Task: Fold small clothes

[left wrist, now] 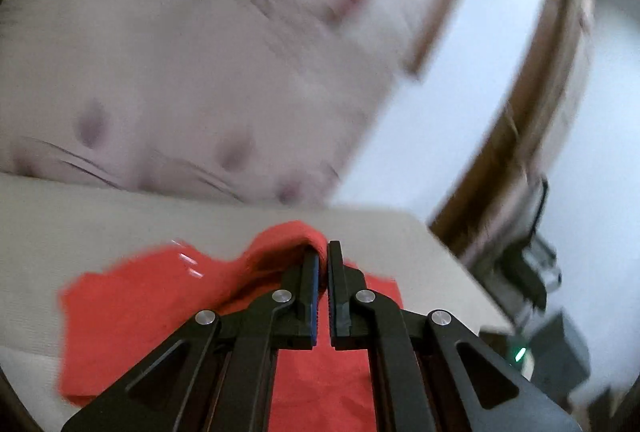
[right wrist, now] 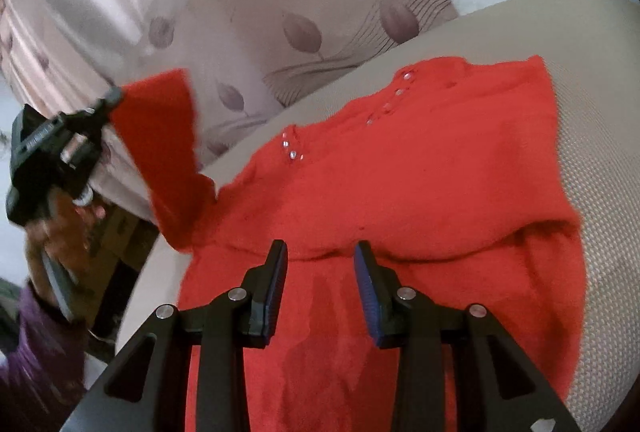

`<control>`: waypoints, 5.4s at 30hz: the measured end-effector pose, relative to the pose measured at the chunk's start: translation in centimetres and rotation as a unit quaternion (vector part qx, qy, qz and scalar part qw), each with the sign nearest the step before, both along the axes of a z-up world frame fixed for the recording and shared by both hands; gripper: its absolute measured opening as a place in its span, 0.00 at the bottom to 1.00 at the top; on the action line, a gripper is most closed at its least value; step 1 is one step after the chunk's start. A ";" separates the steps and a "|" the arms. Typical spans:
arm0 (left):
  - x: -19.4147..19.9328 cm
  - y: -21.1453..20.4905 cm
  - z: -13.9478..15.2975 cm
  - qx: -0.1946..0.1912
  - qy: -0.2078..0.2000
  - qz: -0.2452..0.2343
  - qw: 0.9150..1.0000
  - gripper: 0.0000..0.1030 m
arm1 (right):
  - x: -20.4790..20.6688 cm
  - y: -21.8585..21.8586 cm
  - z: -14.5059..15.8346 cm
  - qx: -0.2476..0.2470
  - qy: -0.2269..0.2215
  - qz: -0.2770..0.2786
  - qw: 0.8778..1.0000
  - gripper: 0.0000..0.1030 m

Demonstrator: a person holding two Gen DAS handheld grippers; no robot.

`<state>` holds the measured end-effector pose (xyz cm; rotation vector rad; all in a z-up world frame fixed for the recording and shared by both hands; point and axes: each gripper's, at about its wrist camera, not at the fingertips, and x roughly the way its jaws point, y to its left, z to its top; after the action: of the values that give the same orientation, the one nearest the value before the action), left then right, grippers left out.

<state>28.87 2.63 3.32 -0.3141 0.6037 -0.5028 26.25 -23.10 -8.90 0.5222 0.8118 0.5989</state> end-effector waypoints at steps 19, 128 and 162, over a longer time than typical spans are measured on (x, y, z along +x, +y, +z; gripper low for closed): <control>-7.6 4.0 -6.2 -0.045 -0.033 0.131 0.990 0.89 | 0.4 -1.4 0.5 0.020 0.005 -0.017 1.000 0.40; -31.6 11.8 -12.6 -0.098 0.181 0.011 0.979 0.83 | -25.3 -6.9 -3.2 -0.012 0.043 0.073 0.996 0.59; -34.5 8.5 -14.7 -0.148 0.204 -0.016 0.968 0.09 | -25.9 -7.4 -5.1 0.075 0.072 0.088 0.991 0.14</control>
<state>-5.64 11.16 -11.39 -0.7038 0.9353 -0.5654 0.39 -30.46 -14.02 0.6410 0.9615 0.7952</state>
